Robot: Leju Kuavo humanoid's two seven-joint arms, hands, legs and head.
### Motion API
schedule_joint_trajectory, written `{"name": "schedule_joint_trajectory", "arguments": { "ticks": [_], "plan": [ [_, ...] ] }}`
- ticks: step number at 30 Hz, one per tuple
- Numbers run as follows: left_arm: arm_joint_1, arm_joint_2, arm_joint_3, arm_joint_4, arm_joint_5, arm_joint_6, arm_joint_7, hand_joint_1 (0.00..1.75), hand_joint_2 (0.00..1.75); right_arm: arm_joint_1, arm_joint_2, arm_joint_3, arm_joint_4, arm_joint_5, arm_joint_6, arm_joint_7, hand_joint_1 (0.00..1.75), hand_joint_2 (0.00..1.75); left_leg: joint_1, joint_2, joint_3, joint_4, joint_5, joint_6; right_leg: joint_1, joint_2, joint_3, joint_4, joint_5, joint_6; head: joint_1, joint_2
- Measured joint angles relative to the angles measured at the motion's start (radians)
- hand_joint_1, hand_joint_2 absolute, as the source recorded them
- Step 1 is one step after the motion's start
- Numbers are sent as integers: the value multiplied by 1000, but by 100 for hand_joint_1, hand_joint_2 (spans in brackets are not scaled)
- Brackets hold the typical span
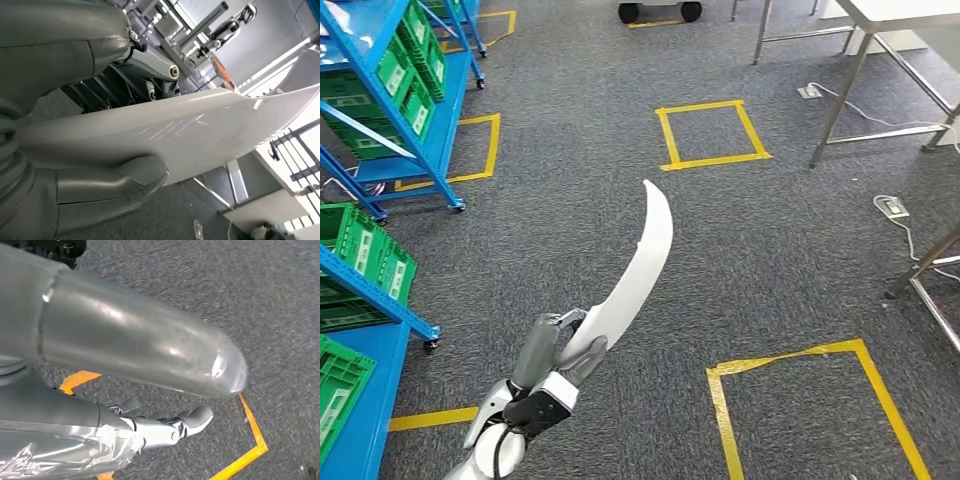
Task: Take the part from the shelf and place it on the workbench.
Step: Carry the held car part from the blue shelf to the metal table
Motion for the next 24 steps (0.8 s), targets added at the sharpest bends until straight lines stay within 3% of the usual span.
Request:
{"name": "schedule_joint_trajectory", "arguments": {
  "ticks": [1, 2, 3, 5, 7, 9, 10, 11, 13, 15, 17, 18, 19, 21, 22, 24],
  "plan": [
    [5, 1, 4, 0, 0, -1, 0, 175, 175, -2, 1, 0, 0, 0, 0, 0, 0, 0, 0, -6, -33, 63, -21, 1, 1, 12, -2, 0, 1, -2, 0, 0],
    [8, 3, 7, 0, 0, -2, 0, 175, 175, -2, 2, 0, 0, 1, 0, 0, 0, 0, 0, -9, -52, 97, -24, 3, 1, 25, -3, 0, 2, -2, 0, 0],
    [10, 4, 10, 0, 0, -2, 0, 175, 175, -1, 3, 0, 0, 1, 0, 0, 0, 0, 0, -11, -53, 92, -6, 6, 2, 38, -4, 0, 3, -2, 0, 0],
    [11, 5, 13, 0, 0, -2, 0, 175, 175, -1, 4, 0, 0, 1, 0, 0, 0, 0, 0, -27, -5, -15, 67, 13, 1, 63, -3, 0, 7, 2, 0, 0],
    [11, 6, 15, -2, 0, -2, -1, 175, 175, -3, 5, 0, 0, 2, 0, 0, 0, 0, 3, -71, 54, -144, 117, 17, 1, 85, -8, 3, 10, 10, 0, 0],
    [11, 6, 16, -4, -1, -4, -2, 175, 175, -3, 5, 0, 0, 5, 0, 0, 0, 0, 2, -94, 74, -194, 123, 19, 0, 104, -17, 2, 16, 21, 1, 0],
    [11, 6, 17, -5, -4, -4, -3, 175, 175, -2, 6, 0, 0, 6, 0, 0, 0, 0, 1, -84, 73, -198, 124, 21, -3, 113, -24, -1, 19, 27, 1, 0],
    [11, 6, 18, -5, -12, -5, -3, 175, 175, 0, 6, 0, 0, 6, 0, 0, 0, 0, 1, -75, 74, -201, 127, 27, -5, 109, -29, 1, 20, 32, 2, 0],
    [10, 4, 19, -6, -35, -2, -5, 175, 175, -1, 8, 0, 0, 6, 0, 0, 0, 0, 3, -51, 78, -208, 131, 39, -3, 65, -55, 47, -6, 39, 5, 0],
    [12, 4, 20, -6, -56, -1, -6, 175, 175, -6, 9, 1, 0, 4, 0, 0, 0, 0, 1, -26, 80, -209, 129, 46, -1, 12, -112, 171, -69, 44, 8, 0],
    [15, 5, 21, -6, -66, -1, -6, 175, 175, -9, 9, 1, 0, -1, 0, 0, 0, 0, 0, 1, 83, -208, 125, 47, -2, -4, -161, 278, -109, 50, 8, 0],
    [15, 5, 21, -6, -70, -1, -6, 175, 175, -9, 9, 1, 0, -4, -1, 0, 0, 0, 0, 13, 85, -208, 121, 46, -2, -7, -161, 284, -103, 52, 10, 0],
    [15, 5, 21, -6, -73, -1, -6, 175, 175, -7, 9, 1, 0, -8, -1, 0, 0, 0, 1, 23, 90, -208, 116, 43, -3, -12, -138, 245, -79, 54, 11, 0],
    [15, 4, 22, -6, -78, -2, -6, 175, 175, -7, 9, 3, 0, -14, -2, 0, 0, 0, 1, 43, 104, -208, 103, 34, -1, -42, -56, 108, -25, 55, 13, 0],
    [14, 4, 23, -6, -81, -2, -7, 175, 175, -8, 9, 4, 0, -16, -2, 0, 0, 0, -1, 51, 110, -207, 96, 28, 0, -55, -21, 53, -12, 50, 12, 0],
    [12, 4, 23, -6, -86, -4, -8, 175, 175, -11, 10, 6, 0, -18, -3, 0, 0, 0, -5, 66, 119, -207, 86, 18, 6, -62, 5, 14, -19, 34, 12, 0]
  ]
}}
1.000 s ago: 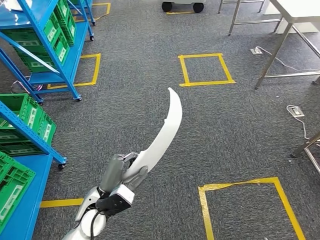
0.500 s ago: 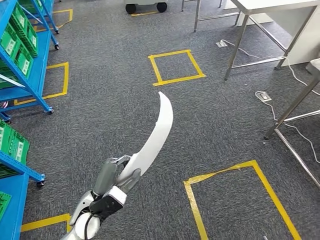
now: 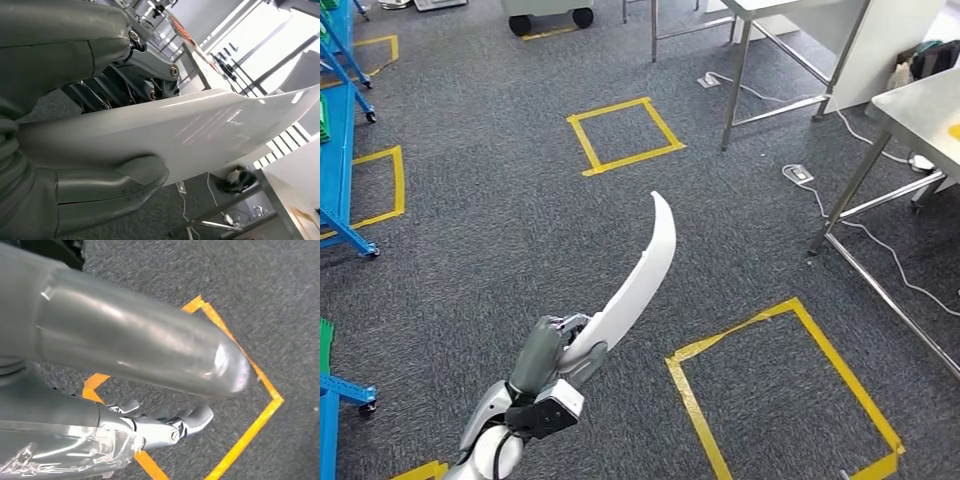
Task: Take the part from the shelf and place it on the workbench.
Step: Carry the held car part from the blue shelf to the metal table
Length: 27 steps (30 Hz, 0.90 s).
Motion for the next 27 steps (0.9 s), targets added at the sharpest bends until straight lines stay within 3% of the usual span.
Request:
{"name": "schedule_joint_trajectory", "arguments": {
  "ticks": [2, 4, 5, 7, 8, 9, 10, 11, 12, 13, 14, 16, 17, 19, 21, 23, 24, 25, 27],
  "plan": [
    [-2, -2, 0, 0, -1, -1, -1, 175, 175, 1, 0, 1, 0, -2, -1, 0, 0, 0, 2, 7, 8, -2, -8, -10, 0, 21, 2, -1, -6, -17, -1, 0],
    [-4, -4, 0, -2, -2, -1, -3, 175, 175, 2, 0, 3, 0, -3, -3, 0, 0, 0, 7, -21, -5, 38, -29, -19, -3, 38, 14, -5, -13, -32, -4, 0],
    [-5, -4, 0, -2, -2, -2, -4, 175, 175, 1, -1, 4, 0, -5, -4, 0, 0, 0, 8, -43, -33, 91, -50, -22, -6, 48, 22, -7, -17, -38, -6, 0],
    [-3, -3, 1, -2, -3, -2, -6, 175, 175, -3, -1, 7, 0, -8, -5, 0, 0, 0, 9, -68, -127, 239, -95, -24, -6, 69, 36, -7, -26, -45, -11, 0],
    [-2, -3, 1, -2, -4, -3, -6, 175, 175, -4, -1, 9, 0, -10, -5, 0, 0, 0, 9, -72, -172, 294, -99, -25, -6, 83, 44, -7, -31, -46, -12, 0],
    [-2, -2, 1, -2, -5, -5, -6, 175, 175, -3, -1, 12, 0, -12, -6, 0, 0, 0, 9, -74, -203, 316, -83, -24, -6, 97, 53, -7, -37, -45, -12, 0],
    [-3, -2, 1, -2, -6, -8, -7, 175, 175, -3, -1, 15, 0, -13, -6, 0, 0, 0, 9, -76, -214, 297, -43, -22, -7, 112, 63, -7, -44, -43, -13, 0],
    [-3, -2, 1, -2, -7, -10, -7, 175, 175, -3, -1, 18, 0, -15, -7, 0, 0, 0, 10, -84, -208, 244, 14, -20, -8, 127, 75, -7, -53, -40, -13, 0],
    [-3, -2, 1, -2, -8, -13, -8, 175, 175, -3, -1, 21, 1, -17, -8, 0, 0, 0, 11, -101, -193, 177, 70, -18, -9, 141, 82, -7, -62, -36, -13, 0],
    [-4, -2, 1, -2, -9, -14, -9, 175, 175, -4, -1, 23, 1, -18, -8, 0, 0, 0, 13, -121, -173, 115, 108, -16, -9, 154, 90, -7, -73, -31, -13, 0],
    [-5, -2, 1, -2, -11, -16, -10, 175, 175, -5, -1, 26, 1, -20, -9, 0, 0, 0, 14, -137, -156, 69, 121, -14, -10, 166, 91, -8, -81, -24, -14, 0],
    [-10, -2, 0, -2, -17, -18, -12, 175, 175, -4, -2, 30, 2, -22, -10, 0, 0, 0, 13, -144, -138, 30, 105, -5, -11, 179, 98, -11, -86, -8, -16, 0],
    [-14, -3, 0, -2, -20, -18, -13, 175, 175, -2, -2, 32, 2, -22, -11, 0, 0, 0, 13, -138, -133, 23, 98, 1, -13, 179, 98, -14, -86, -2, -17, 0],
    [-17, -4, -1, -2, -21, -18, -14, 175, 175, 0, -3, 35, 3, -23, -12, 0, 0, 0, 13, -121, -119, 18, 93, 14, -10, 135, 89, 10, -101, 5, -15, 0],
    [-18, -4, -2, -2, -22, -19, -15, 175, 175, -6, -4, 40, 4, -24, -13, 0, 0, 0, 11, -100, -106, 15, 85, 25, -5, 79, 29, 113, -145, 8, -14, 0],
    [-18, -4, -2, -2, -23, -20, -16, 175, 175, -8, -5, 44, 7, -25, -14, 0, 0, 0, 8, -77, -97, 16, 74, 30, -5, 61, -57, 239, -187, 11, -14, 0],
    [-18, -4, -2, -2, -23, -22, -16, 175, 175, -6, -5, 46, 8, -26, -15, 0, 0, 0, 8, -67, -91, 16, 68, 30, -5, 58, -84, 265, -186, 11, -14, 0],
    [-18, -4, -2, -1, -24, -23, -18, 175, 175, -3, -6, 47, 10, -26, -16, 0, 0, 0, 8, -57, -82, 16, 61, 29, -5, 56, -93, 255, -164, 12, -14, 0],
    [-18, -4, -3, -1, -25, -26, -22, 175, 175, -1, -8, 48, 11, -27, -17, 0, 0, 0, 8, -39, -62, 16, 47, 23, -6, 36, -56, 133, -71, 13, -13, 0]
  ]
}}
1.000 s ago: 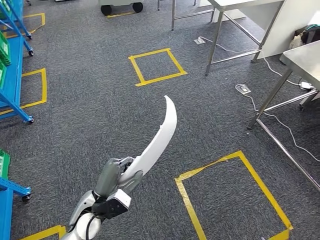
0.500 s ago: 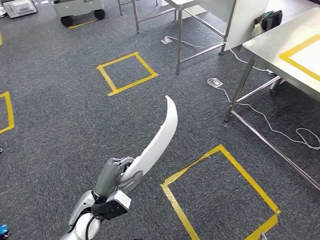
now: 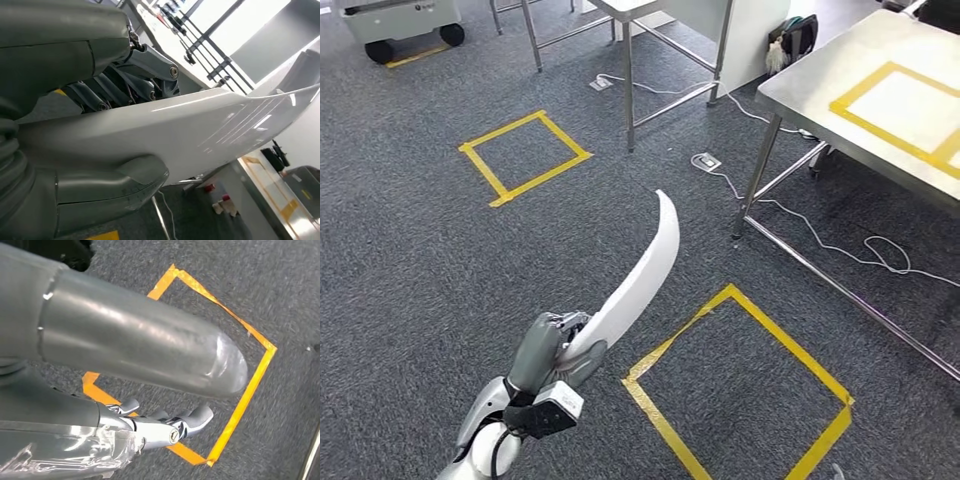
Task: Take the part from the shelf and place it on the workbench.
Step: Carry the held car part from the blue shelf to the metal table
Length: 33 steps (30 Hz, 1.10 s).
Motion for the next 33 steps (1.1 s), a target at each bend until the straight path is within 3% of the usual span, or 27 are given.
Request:
{"name": "schedule_joint_trajectory", "arguments": {
  "ticks": [1, 3, 5, 7, 8, 10, 12, 13, 14, 16, 17, 19, 21, 23, 25, 27, 28, 29, 31, 33],
  "plan": [
    [0, 0, 0, 0, -1, -1, -2, 175, 175, -1, -1, 1, 2, 0, 0, 0, 0, 0, -1, 9, 9, 1, -7, -5, 1, -17, 20, -64, 34, -1, 0, 0],
    [-1, 0, -1, 0, -2, -3, -4, 175, 175, -4, -1, 3, 5, 0, 0, 0, 0, 0, -7, 26, 17, 3, -16, -14, 4, -40, 41, -127, 65, -14, -2, 0],
    [-2, 0, -1, 0, -3, -3, -6, 175, 175, -5, -1, 6, 8, 0, 0, 1, 0, 0, -9, 37, 21, 4, -20, -22, 5, -28, 41, -127, 71, -31, -4, 0],
    [-4, 0, -2, 0, -4, -3, -6, 175, 175, -4, -1, 7, 9, 0, -1, 0, 0, 0, -5, 23, 18, 22, -33, -32, 1, -6, 45, -129, 79, -40, -4, 0],
    [-5, 0, -3, 0, -4, -3, -6, 175, 175, -6, -2, 7, 9, 0, -1, 0, 0, 0, -2, 8, 3, 54, -52, -37, -1, 5, 48, -131, 80, -44, -5, 0],
    [-5, 1, -3, 0, -4, -4, -6, 175, 175, -8, -3, 8, 9, -1, -2, 0, 0, 0, 1, -23, -61, 173, -110, -46, -1, 26, 49, -133, 80, -49, -5, 0],
    [-4, 3, -3, 1, -3, -7, -7, 175, 175, -6, -3, 9, 10, -1, -3, 0, 0, 0, 1, -32, -127, 279, -144, -46, 0, 48, 49, -133, 79, -51, -5, 0],
    [-4, 4, -3, 1, -3, -9, -7, 175, 175, -5, -3, 10, 10, -1, -3, 0, 0, 0, 0, -35, -138, 287, -134, -43, 0, 60, 49, -133, 79, -51, -5, 0],
    [-5, 5, -3, 2, -2, -11, -7, 175, 175, -5, -3, 10, 11, -2, -3, 0, 0, 0, 0, -39, -132, 259, -107, -39, 0, 72, 50, -133, 79, -51, -5, 0],
    [-7, 6, -3, 2, 1, -14, -7, 175, 175, -6, -3, 15, 13, -3, -4, 0, 0, 0, 0, -67, -80, 131, -29, -29, 0, 95, 50, -133, 80, -49, -5, 0],
    [-9, 7, -3, 2, 3, -16, -7, 175, 175, -6, -3, 17, 13, -4, -4, 0, 0, 0, 0, -84, -56, 71, -9, -25, 0, 105, 48, -132, 81, -46, -5, 0],
    [-11, 7, -3, 2, 6, -20, -6, 175, 175, -5, -3, 22, 14, -5, -5, 0, 0, 0, -2, -105, -34, 12, 7, -20, -1, 122, 40, -133, 84, -36, -7, 0],
    [-13, 6, -2, 3, 7, -24, -5, 175, 175, 0, -4, 24, 16, -6, -7, 0, 0, 0, -3, -93, -30, 3, 16, -12, -4, 131, 32, -136, 86, -23, -7, 0],
    [-15, 5, -2, 3, 7, -26, -5, 175, 175, 2, -5, 24, 17, -7, -8, 0, 0, 0, -1, -73, -25, -5, 22, 0, -1, 92, 13, -103, 65, -15, -3, 0],
    [-14, 4, -1, 3, 8, -28, -5, 175, 175, -2, -6, 26, 18, -7, -9, 0, 0, 0, -2, -52, -21, -8, 18, 8, 1, 38, -39, 6, 10, -10, 1, 0],
    [-13, 6, -1, 6, 9, -30, -5, 175, 175, -4, -7, 27, 20, -7, -13, 0, 0, 0, -4, -31, -17, -8, 9, 11, 1, 22, -97, 123, -31, -5, 0, 0],
    [-13, 6, 0, 8, 9, -31, -5, 175, 175, -3, -7, 28, 22, -8, -16, 0, 0, 0, -4, -20, -13, -8, 4, 10, 1, 20, -105, 139, -27, -4, 1, 0],
    [-13, 6, 0, 9, 9, -33, -5, 175, 175, -1, -8, 29, 23, -8, -19, 0, 0, 0, -4, -10, -6, -8, -1, 9, 1, 17, -90, 113, -3, -3, 1, 0],
    [-14, 6, 0, 12, 10, -37, -4, 175, 175, 0, -10, 31, 26, -8, -25, 0, 0, 0, -5, 9, 13, -8, -14, 2, 3, -11, -15, -21, 58, -5, 1, 0],
    [-15, 6, 1, 14, 10, -40, -4, 175, 175, -5, -11, 33, 30, -7, -28, 0, 0, 0, -11, 24, 27, -7, -29, -7, 8, -37, 44, -120, 76, -16, -1, 0]
  ]
}}
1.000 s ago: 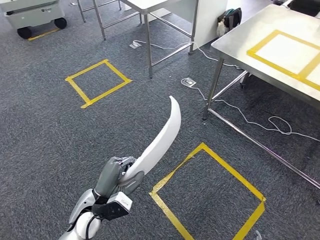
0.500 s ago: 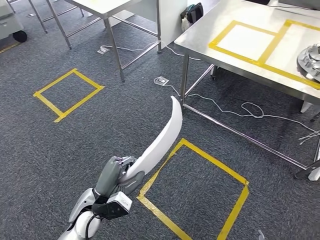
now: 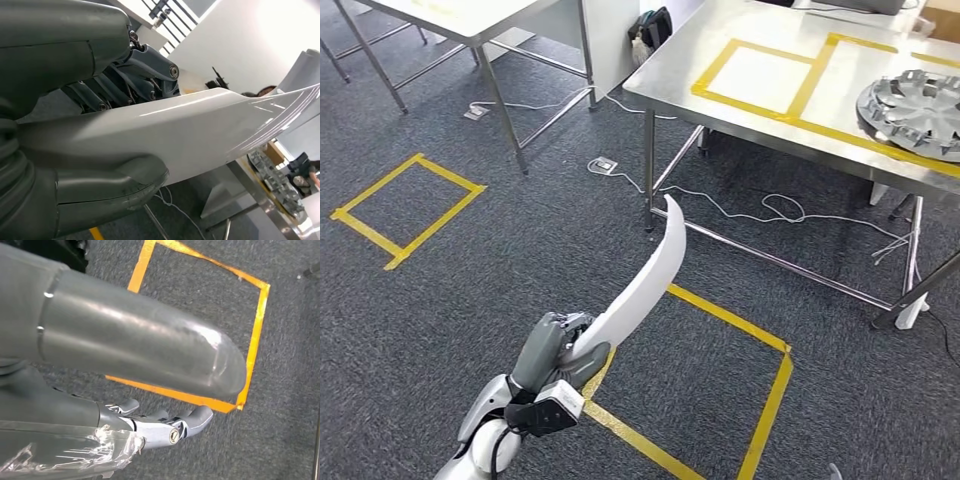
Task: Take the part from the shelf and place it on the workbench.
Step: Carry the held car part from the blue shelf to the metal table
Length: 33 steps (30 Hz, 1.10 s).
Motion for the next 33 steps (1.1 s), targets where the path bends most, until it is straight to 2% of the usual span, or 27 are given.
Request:
{"name": "schedule_joint_trajectory", "arguments": {
  "ticks": [1, 3, 5, 6, 8, 9, 10, 11, 12, 13, 14, 15, 16, 18, 19, 20, 21, 22, 23, 24, 26, 27, 28, 30, 31, 32, 33],
  "plan": [
    [-1, 0, 0, 0, 0, 0, 0, 175, 175, -1, 0, 1, 2, 0, -1, 0, 0, 0, -2, 7, 5, -1, -6, -6, 3, -3, 10, -14, -8, -8, -1, 0],
    [-3, -2, 0, 0, 0, -1, 0, 175, 175, 0, 0, 3, 5, 1, -2, 0, 0, 0, -2, 17, 15, -3, -17, -17, 4, 16, 15, -16, -18, -23, -1, 0],
    [-5, -4, 0, 0, 0, -1, 0, 175, 175, 2, 0, 5, 7, 1, -2, 0, 0, 0, 3, -5, 9, 26, -30, -30, -1, 34, 30, -20, -28, -35, -4, 0],
    [-6, -5, 1, 1, 0, -1, 0, 175, 175, 1, -1, 6, 8, 1, -2, 0, 0, 0, 5, -25, -16, 73, -43, -36, -4, 44, 42, -22, -34, -40, -6, 0],
    [-4, -4, 1, 3, 0, -1, 0, 175, 175, -2, -3, 7, 9, 0, -3, 0, 0, 0, 9, -53, -111, 217, -78, -45, -7, 65, 63, -23, -53, -48, -10, 0],
    [-3, -3, 1, 4, 0, -1, 1, 175, 175, -2, -4, 7, 10, 0, -3, 0, 0, 0, 11, -56, -161, 278, -84, -48, -8, 77, 76, -23, -64, -49, -10, 0],
    [-2, -2, 1, 6, 0, -1, 1, 175, 175, 0, -4, 7, 11, 1, -5, 0, 0, 0, 12, -57, -200, 309, -70, -49, -10, 90, 90, -23, -77, -48, -11, 0],
    [-1, -1, 1, 7, 0, -1, 1, 175, 175, 2, -4, 7, 13, 2, -7, 0, 0, 0, 14, -58, -219, 301, -32, -50, -12, 104, 108, -23, -91, -45, -11, 0],
    [-1, -1, 1, 7, 0, -1, 1, 175, 175, 3, -4, 7, 16, 3, -10, 0, 0, 0, 15, -63, -219, 253, 26, -51, -15, 118, 129, -23, -107, -41, -11, 0],
    [-1, 0, 1, 8, 0, -1, 1, 175, 175, 4, -4, 7, 19, 5, -13, 0, 0, 0, 18, -75, -207, 184, 90, -52, -19, 132, 146, -25, -123, -36, -12, 0],
    [-1, 0, 1, 9, 0, -1, 1, 175, 175, 2, -4, 7, 23, 6, -16, 0, 0, 0, 20, -92, -189, 121, 132, -53, -21, 144, 159, -26, -139, -30, -14, 0],
    [-1, 0, 2, 10, 0, -1, 1, 175, 175, 1, -4, 7, 28, 9, -19, 0, 0, 0, 21, -107, -172, 69, 147, -51, -23, 155, 166, -30, -152, -23, -17, 0],
    [-1, 1, 2, 11, 0, -1, 1, 175, 175, 1, -4, 7, 33, 11, -23, 0, 0, 0, 21, -118, -160, 41, 141, -47, -25, 162, 173, -39, -159, -16, -20, 0],
    [-3, 0, 3, 11, 0, -1, 1, 175, 175, 1, -6, 6, 43, 17, -30, 0, 0, 0, 19, -112, -140, 20, 105, -28, -27, 168, 193, -55, -153, -2, -22, 0],
    [-3, -1, 4, 11, 0, -1, 1, 175, 175, 0, -7, 6, 50, 22, -34, 0, 0, 0, 19, -107, -128, 13, 96, -18, -26, 157, 193, -46, -141, 1, -20, 0],
    [-4, -1, 6, 12, 0, -1, 1, 175, 175, -4, -9, 6, 59, 28, -38, 0, 0, 0, 19, -101, -111, 6, 87, -11, -23, 137, 174, -8, -123, 0, -17, 0],
    [-4, -1, 7, 13, 0, -1, 1, 175, 175, -10, -12, 6, 72, 36, -44, 0, 0, 0, 19, -96, -92, -2, 77, -5, -17, 114, 134, 54, -110, -5, -15, 0],
    [-2, -1, 8, 14, 0, -1, 1, 175, 175, -15, -14, 7, 86, 47, -51, 0, 0, 0, 18, -91, -72, -9, 65, -1, -10, 90, 78, 129, -105, -11, -13, 0],
    [-2, -1, 9, 16, 0, -1, 1, 175, 175, -17, -18, 7, 102, 63, -62, 0, 0, 0, 16, -85, -51, -14, 51, 3, -3, 75, 19, 197, -122, -17, -12, 0],
    [-2, 0, 10, 18, 0, -2, 1, 175, 175, -17, -22, 7, 120, 82, -74, 0, 0, 0, 14, -81, -27, -18, 33, 6, 3, 70, -34, 241, -162, -19, -12, 0],
    [-3, 0, 11, 22, 2, -3, 1, 175, 175, -15, -32, 6, 153, 124, -101, 3, 0, 0, 12, -79, 28, -22, -7, 10, 9, 68, -107, 247, -249, -17, -12, 0],
    [-5, 0, 12, 23, 4, -4, 1, 175, 175, -15, -36, 6, 169, 145, -114, 7, 0, 0, 12, -79, 59, -23, -29, 10, 8, 66, -127, 216, -259, -14, -11, 0],
    [-7, 0, 12, 25, 6, -5, 1, 175, 175, -16, -39, 6, 185, 165, -127, 13, 0, 0, 12, -79, 90, -23, -53, 9, 5, 62, -137, 168, -221, -10, -11, 0],
    [-10, 0, 14, 29, 8, -6, 0, 175, 175, -17, -44, 8, 220, 211, -156, 34, 0, 0, 10, -79, 150, -23, -106, 5, 2, 40, -142, 67, -42, -3, -11, 0],
    [-12, -1, 15, 31, 9, -7, 0, 175, 175, -19, -47, 9, 235, 235, -169, 46, 0, 0, 9, -79, 175, -27, -132, 1, 3, 31, -135, 38, 31, -5, -14, 0],
    [-14, -2, 16, 33, 10, -7, -1, 175, 175, -23, -48, 13, 248, 257, -181, 59, 0, 0, 10, -79, 197, -29, -146, -4, 5, 27, -126, 27, 69, -9, -17, 0],
    [-18, -4, 17, 33, 11, -7, -1, 175, 175, -30, -51, 16, 257, 278, -192, 73, 0, 0, 12, -79, 205, -19, -145, -9, 9, 29, -111, 30, 64, -17, -18, 0]
  ]
}}
